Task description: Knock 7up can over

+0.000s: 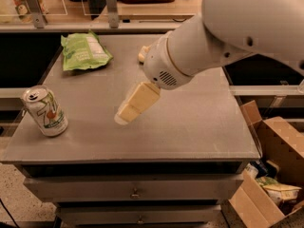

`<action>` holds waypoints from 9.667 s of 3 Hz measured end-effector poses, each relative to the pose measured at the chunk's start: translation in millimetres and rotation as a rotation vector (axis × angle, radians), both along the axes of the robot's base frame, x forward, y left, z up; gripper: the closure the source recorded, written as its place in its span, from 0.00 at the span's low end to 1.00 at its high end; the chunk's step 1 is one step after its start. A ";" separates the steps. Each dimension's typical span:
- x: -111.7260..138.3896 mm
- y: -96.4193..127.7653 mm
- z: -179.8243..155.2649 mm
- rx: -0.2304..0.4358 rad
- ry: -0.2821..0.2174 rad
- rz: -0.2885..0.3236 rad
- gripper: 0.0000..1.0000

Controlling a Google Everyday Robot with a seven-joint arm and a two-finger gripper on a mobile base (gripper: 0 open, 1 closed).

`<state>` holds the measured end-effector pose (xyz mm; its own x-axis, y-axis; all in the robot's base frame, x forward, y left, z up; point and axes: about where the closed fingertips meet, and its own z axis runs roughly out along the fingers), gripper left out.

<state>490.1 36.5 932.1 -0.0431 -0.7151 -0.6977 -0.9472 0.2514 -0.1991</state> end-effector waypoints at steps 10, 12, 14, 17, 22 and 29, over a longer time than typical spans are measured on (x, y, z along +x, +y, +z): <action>-12.0 185.2 -62.9 0.615 0.071 0.362 0.00; -19.9 217.6 -55.7 0.691 0.071 0.403 0.00; -22.2 233.8 -58.0 0.695 0.081 0.406 0.19; -17.6 230.4 -69.9 0.685 0.087 0.366 0.88; 44.5 142.3 -25.3 0.249 -0.072 0.352 1.00; 33.1 58.9 -59.4 -0.592 -0.278 0.567 0.84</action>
Offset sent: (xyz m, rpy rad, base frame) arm 0.0306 0.0634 -0.0538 0.2112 -0.0020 0.1842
